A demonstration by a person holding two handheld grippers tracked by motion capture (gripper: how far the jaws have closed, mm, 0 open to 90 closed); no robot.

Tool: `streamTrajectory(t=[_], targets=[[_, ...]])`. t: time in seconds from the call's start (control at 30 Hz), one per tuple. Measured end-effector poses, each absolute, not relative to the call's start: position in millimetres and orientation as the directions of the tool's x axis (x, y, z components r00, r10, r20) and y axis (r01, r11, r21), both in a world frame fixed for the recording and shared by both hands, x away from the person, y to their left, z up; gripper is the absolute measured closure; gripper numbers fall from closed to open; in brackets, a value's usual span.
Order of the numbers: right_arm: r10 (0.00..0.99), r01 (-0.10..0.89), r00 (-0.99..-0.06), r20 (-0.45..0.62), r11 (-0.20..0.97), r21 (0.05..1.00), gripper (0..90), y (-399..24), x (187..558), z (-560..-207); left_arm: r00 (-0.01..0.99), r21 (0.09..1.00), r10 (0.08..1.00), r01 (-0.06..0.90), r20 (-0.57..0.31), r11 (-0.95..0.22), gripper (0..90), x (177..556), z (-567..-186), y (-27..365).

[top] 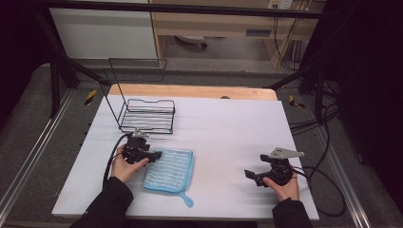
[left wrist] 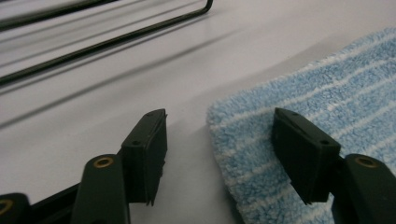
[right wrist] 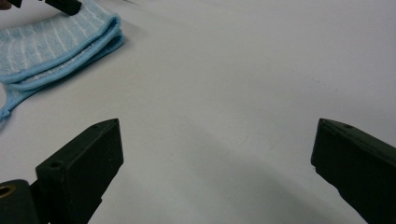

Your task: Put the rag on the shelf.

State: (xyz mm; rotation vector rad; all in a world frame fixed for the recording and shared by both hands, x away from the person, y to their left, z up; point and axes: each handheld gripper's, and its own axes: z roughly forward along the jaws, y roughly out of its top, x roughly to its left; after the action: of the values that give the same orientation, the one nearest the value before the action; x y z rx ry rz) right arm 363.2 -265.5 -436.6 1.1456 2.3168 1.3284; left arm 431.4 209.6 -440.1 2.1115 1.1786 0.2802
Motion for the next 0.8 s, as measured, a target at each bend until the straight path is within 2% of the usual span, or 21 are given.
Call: streamTrajectory(t=[0.07, 0.13, 0.17, 0.23, 0.47, 0.57, 0.8], targets=[[0.727, 0.516, -0.665, 0.171, 0.281, 0.809, 2.8, -265.2, 363.2, -436.8, 0.568, 0.664, 0.809, 0.665, -0.152, -0.342, 41.2, 431.3, -441.3, 210.2], [0.728, 0.517, -0.664, 0.174, 0.278, 0.809, 2.9, -264.7, 363.5, -437.0, 0.575, 0.662, 0.803, 0.665, -0.157, -0.347, 48.6, 431.1, -442.0, 209.7], [0.728, 0.517, -0.664, 0.174, 0.278, 0.809, 2.9, -264.7, 363.5, -437.0, 0.578, 0.661, 0.799, 0.666, -0.164, -0.346, 48.6, 430.7, -442.6, 209.1], [0.727, 0.517, -0.664, 0.175, 0.277, 0.81, 3.1, -264.5, 363.8, -437.0, 0.581, 0.66, 0.796, 0.667, -0.171, -0.346, 54.9, 430.0, -443.6, 208.1], [0.727, 0.519, -0.664, 0.175, 0.28, 0.808, 3.1, -263.1, 363.8, -436.8, 0.579, 0.647, 0.791, 0.682, -0.195, -0.341, 66.8, 427.4, -442.9, 206.1], [0.728, 0.515, -0.664, 0.171, 0.28, 0.81, 3.3, -260.5, 363.8, -435.7, 0.575, 0.646, 0.797, 0.683, -0.188, -0.341, 77.2, 424.7, -440.5, 204.4], [0.726, 0.515, -0.664, 0.176, 0.275, 0.812, 3.4, -251.0, 365.1, -433.1, 0.557, 0.656, 0.81, 0.683, -0.183, -0.321, 79.7, 416.3, -438.0, 208.9]])
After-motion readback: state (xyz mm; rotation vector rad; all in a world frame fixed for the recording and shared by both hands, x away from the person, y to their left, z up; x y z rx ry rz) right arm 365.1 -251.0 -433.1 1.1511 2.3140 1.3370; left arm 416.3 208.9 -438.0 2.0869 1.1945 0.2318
